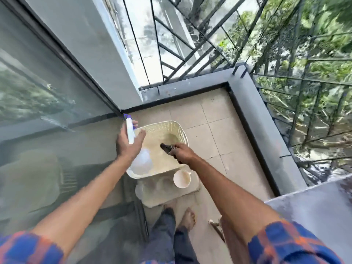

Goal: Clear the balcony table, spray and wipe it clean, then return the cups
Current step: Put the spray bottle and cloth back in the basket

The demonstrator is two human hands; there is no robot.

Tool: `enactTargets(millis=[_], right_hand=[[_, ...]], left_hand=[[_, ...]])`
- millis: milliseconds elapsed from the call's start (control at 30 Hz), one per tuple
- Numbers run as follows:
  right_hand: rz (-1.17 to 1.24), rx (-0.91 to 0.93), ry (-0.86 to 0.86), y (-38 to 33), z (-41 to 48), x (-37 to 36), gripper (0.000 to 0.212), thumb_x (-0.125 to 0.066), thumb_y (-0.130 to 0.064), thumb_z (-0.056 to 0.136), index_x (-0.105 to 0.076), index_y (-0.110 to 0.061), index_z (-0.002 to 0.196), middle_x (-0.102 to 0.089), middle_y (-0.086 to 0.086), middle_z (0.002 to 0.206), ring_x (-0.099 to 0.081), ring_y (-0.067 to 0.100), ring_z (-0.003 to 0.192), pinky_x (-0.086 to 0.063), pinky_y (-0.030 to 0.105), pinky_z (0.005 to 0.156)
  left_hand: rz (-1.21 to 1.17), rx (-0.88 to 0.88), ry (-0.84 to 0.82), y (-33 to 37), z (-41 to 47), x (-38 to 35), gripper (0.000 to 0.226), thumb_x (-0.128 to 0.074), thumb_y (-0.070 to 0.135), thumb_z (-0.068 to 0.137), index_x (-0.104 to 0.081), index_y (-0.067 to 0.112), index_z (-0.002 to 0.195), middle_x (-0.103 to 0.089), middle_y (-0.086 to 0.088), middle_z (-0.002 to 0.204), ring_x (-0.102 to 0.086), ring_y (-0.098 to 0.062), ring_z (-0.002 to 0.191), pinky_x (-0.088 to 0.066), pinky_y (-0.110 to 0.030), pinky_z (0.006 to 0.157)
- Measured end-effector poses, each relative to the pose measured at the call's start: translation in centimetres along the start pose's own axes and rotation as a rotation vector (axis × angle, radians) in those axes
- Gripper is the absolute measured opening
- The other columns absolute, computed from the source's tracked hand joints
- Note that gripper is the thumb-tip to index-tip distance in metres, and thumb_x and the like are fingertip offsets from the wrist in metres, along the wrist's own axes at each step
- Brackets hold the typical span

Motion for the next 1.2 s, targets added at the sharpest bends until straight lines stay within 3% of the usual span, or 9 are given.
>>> enactTargets(millis=[100, 200, 300, 367, 500, 700, 933, 1100, 1200], right_hand=[[-0.248, -0.012, -0.027, 0.0, 5.1, -0.7, 0.012, -0.059, -0.009, 0.090, -0.067, -0.015, 0.082, -0.060, 0.001, 0.073, -0.054, 0.021, 0.066, -0.039, 0.024, 0.052], [-0.476, 0.078, 0.015, 1.8, 10.3, -2.4, 0.031, -0.054, -0.015, 0.086, -0.070, -0.007, 0.111, -0.070, 0.017, 0.109, -0.064, 0.033, 0.099, -0.054, 0.037, 0.087], [-0.747, 0.171, 0.125, 3.9, 12.8, -3.7, 0.058, -0.050, -0.027, 0.088, -0.048, -0.015, 0.145, -0.048, 0.020, 0.146, -0.041, 0.037, 0.138, -0.030, 0.044, 0.117], [-0.882, 0.175, 0.069, 4.6, 13.5, -4.0, 0.064, -0.049, -0.031, 0.096, -0.030, -0.020, 0.156, -0.023, 0.018, 0.162, -0.021, 0.038, 0.150, -0.019, 0.047, 0.123], [-0.964, 0.029, -0.055, 6.0, 14.1, -4.3, 0.059, -0.046, -0.030, 0.099, -0.027, -0.029, 0.155, 0.002, 0.011, 0.169, -0.051, 0.043, 0.131, -0.046, 0.046, 0.106], [-0.932, 0.016, -0.060, 5.2, 14.1, -4.2, 0.059, -0.051, -0.024, 0.093, -0.038, -0.021, 0.150, -0.016, 0.019, 0.165, -0.035, 0.044, 0.142, -0.033, 0.045, 0.117], [-0.725, 0.253, 0.106, 1.9, 9.0, -3.4, 0.044, -0.058, -0.027, 0.095, -0.057, -0.018, 0.138, -0.046, 0.005, 0.148, -0.052, 0.026, 0.128, -0.044, 0.039, 0.102], [-0.597, 0.420, 0.274, 3.8, 1.3, -1.9, 0.036, -0.062, -0.024, 0.094, -0.063, -0.025, 0.130, -0.055, -0.006, 0.135, -0.056, 0.016, 0.121, -0.049, 0.032, 0.093], [-0.543, 0.342, 0.377, 6.4, -2.9, -1.0, 0.037, -0.063, -0.023, 0.092, -0.061, -0.026, 0.129, -0.055, -0.006, 0.129, -0.061, 0.017, 0.112, -0.052, 0.033, 0.089]], left_hand=[[0.231, -0.116, -0.112, -3.2, 2.7, -1.6, 0.043, -0.077, 0.015, 0.088, -0.058, 0.017, 0.126, -0.070, -0.001, 0.105, -0.062, -0.012, 0.074, -0.042, -0.009, 0.070], [0.277, -0.087, -0.159, -6.9, 5.2, -3.2, 0.045, -0.076, 0.026, 0.084, -0.052, 0.020, 0.122, -0.070, -0.008, 0.092, -0.065, -0.023, 0.077, -0.050, -0.028, 0.075], [0.321, -0.045, -0.194, -10.1, 6.4, -4.1, 0.049, -0.077, 0.023, 0.085, -0.050, 0.018, 0.126, -0.068, -0.008, 0.100, -0.065, -0.026, 0.089, -0.049, -0.040, 0.084], [0.356, -0.076, -0.244, -11.6, 6.4, -4.2, 0.057, -0.079, 0.021, 0.085, -0.049, 0.017, 0.133, -0.064, -0.005, 0.114, -0.065, -0.025, 0.098, -0.050, -0.043, 0.090], [0.423, -0.237, -0.303, -13.8, 5.7, -4.3, 0.083, -0.079, 0.022, 0.083, -0.035, 0.007, 0.152, -0.048, -0.014, 0.149, -0.053, -0.031, 0.135, -0.043, -0.045, 0.113], [0.426, -0.247, -0.320, -14.8, 4.1, -3.6, 0.080, -0.080, 0.006, 0.079, -0.039, 0.011, 0.147, -0.030, -0.018, 0.160, -0.037, -0.028, 0.146, -0.030, -0.014, 0.114], [0.397, -0.222, -0.142, -13.9, 1.5, -1.2, 0.079, -0.068, 0.022, 0.075, -0.039, 0.008, 0.147, -0.037, -0.013, 0.148, -0.044, -0.038, 0.139, -0.048, -0.052, 0.107], [0.385, -0.149, -0.011, -13.0, -3.4, 0.7, 0.054, -0.072, -0.008, 0.076, -0.053, -0.001, 0.127, -0.048, -0.019, 0.126, -0.060, -0.034, 0.100, -0.038, -0.012, 0.096], [0.406, -0.150, -0.011, -13.0, -6.1, 0.9, 0.033, -0.071, -0.001, 0.082, -0.060, 0.003, 0.113, -0.056, -0.011, 0.111, -0.056, -0.021, 0.085, -0.043, -0.023, 0.079]])
Point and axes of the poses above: each hand's wrist, its own z-axis towards the middle knuckle, its own x-axis out of the back of the hand, y = z × x, the point moved 1 cm from there along z, towards the middle knuckle
